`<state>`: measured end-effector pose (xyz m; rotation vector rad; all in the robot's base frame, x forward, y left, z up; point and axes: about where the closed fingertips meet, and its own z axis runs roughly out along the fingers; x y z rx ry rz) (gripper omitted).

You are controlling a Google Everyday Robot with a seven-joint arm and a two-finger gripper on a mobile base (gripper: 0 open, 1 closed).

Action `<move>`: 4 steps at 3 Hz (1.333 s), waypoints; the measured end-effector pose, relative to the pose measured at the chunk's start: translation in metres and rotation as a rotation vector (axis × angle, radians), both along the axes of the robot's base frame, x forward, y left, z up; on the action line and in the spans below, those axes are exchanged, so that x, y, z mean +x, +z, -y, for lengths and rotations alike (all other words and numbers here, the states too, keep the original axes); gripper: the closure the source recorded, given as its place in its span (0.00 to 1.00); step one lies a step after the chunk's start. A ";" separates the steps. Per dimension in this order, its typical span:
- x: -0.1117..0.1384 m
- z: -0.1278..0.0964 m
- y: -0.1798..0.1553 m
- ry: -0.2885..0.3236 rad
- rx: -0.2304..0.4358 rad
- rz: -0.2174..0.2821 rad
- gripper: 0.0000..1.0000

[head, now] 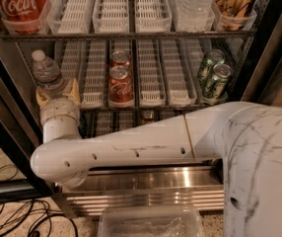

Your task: Pick water bottle from middle shelf of fridge

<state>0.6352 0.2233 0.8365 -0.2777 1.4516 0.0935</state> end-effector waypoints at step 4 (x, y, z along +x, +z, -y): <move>0.010 0.000 -0.002 0.023 0.013 -0.020 1.00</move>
Offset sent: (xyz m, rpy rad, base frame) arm 0.0139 -0.0023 -0.0060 0.0100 0.0314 0.0130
